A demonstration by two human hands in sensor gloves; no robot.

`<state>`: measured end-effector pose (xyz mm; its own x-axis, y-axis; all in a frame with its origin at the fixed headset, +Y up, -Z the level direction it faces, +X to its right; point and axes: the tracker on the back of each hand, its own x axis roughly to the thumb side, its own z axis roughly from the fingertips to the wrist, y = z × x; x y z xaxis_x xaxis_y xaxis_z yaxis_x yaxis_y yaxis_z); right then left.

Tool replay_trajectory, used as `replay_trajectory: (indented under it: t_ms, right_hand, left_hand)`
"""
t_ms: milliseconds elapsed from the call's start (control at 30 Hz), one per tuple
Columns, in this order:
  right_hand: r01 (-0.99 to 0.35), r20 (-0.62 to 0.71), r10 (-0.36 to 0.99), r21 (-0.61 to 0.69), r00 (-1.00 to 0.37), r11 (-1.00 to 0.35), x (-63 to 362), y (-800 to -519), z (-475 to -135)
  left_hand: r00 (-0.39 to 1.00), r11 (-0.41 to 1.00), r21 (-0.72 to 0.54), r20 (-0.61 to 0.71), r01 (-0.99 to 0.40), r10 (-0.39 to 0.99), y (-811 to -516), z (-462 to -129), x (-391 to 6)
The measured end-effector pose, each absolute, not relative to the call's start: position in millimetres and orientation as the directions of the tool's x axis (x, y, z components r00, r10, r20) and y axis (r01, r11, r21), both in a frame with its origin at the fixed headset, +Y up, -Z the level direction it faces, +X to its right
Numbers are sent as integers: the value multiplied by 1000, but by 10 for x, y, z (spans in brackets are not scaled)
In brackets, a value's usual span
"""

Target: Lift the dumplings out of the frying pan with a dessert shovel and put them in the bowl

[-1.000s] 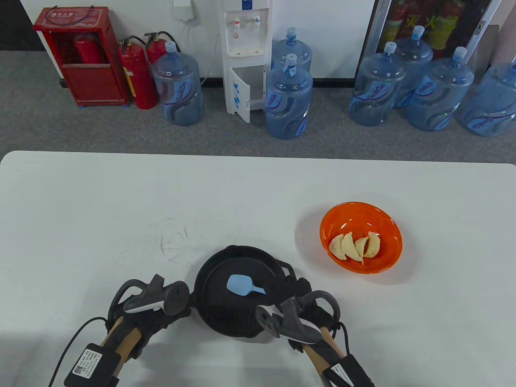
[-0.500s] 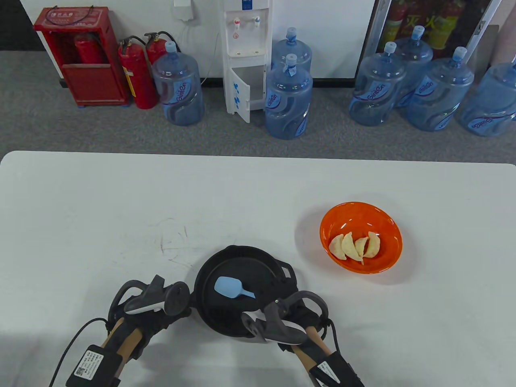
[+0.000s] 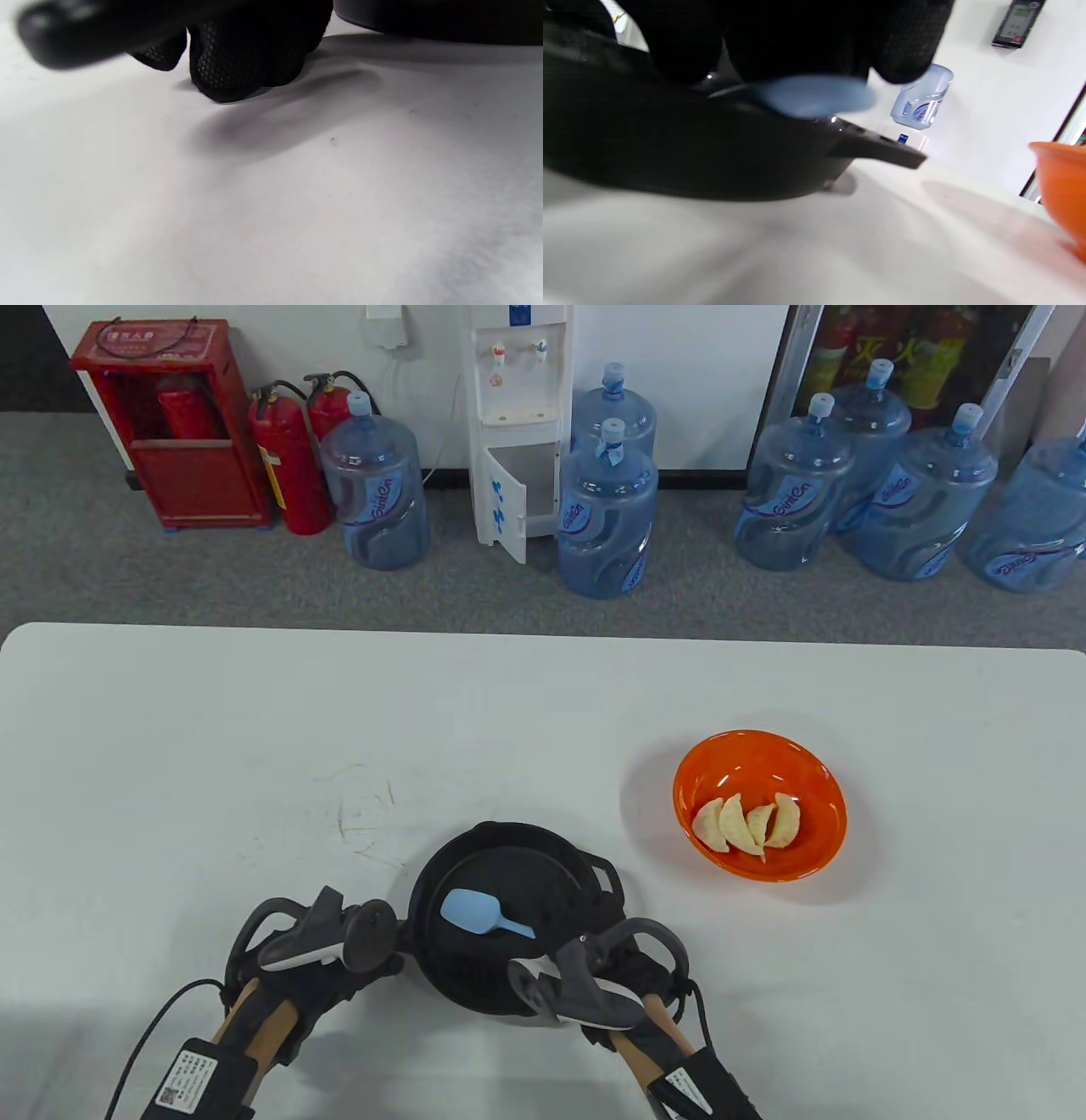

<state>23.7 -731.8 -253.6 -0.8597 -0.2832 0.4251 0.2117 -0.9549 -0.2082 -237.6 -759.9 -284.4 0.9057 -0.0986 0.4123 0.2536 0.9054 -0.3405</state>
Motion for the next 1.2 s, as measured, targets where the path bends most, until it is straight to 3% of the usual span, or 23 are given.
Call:
replay_trajectory:
  t_ms: [267,400,600,767,1000,1200]
  right_hand:
    - [-61,333,-37,-280,-942,-958,566,-6787,-2425]
    - [-280,302,171,-368,-938,-887,793,-6483,-2312]
    - [-445,272,353,-507,-895,-738,1095,-6293,-2167]
    - [-443,232,380,-546,-896,-711,1291,-6485,-2185]
    - [-216,65,208,-427,-976,-878,1406,-6892,-2342]
    - [-155,39,152,-364,-988,-918,1409,-7031,-2396]
  left_hand:
    - [926,948,-232,355,217,-126,-7298,-2746,-2365]
    - [962,990,-107,266,92,-60,-6977,-2709,-2255]
    - [978,986,128,189,-112,86,-6561,-2671,-1943]
    - [967,942,235,137,-241,213,-6612,-2698,-1818]
    - [990,977,182,107,-112,93,-6934,-2696,-1907]
    - [991,984,124,64,-128,120,-7094,-2747,-2024]
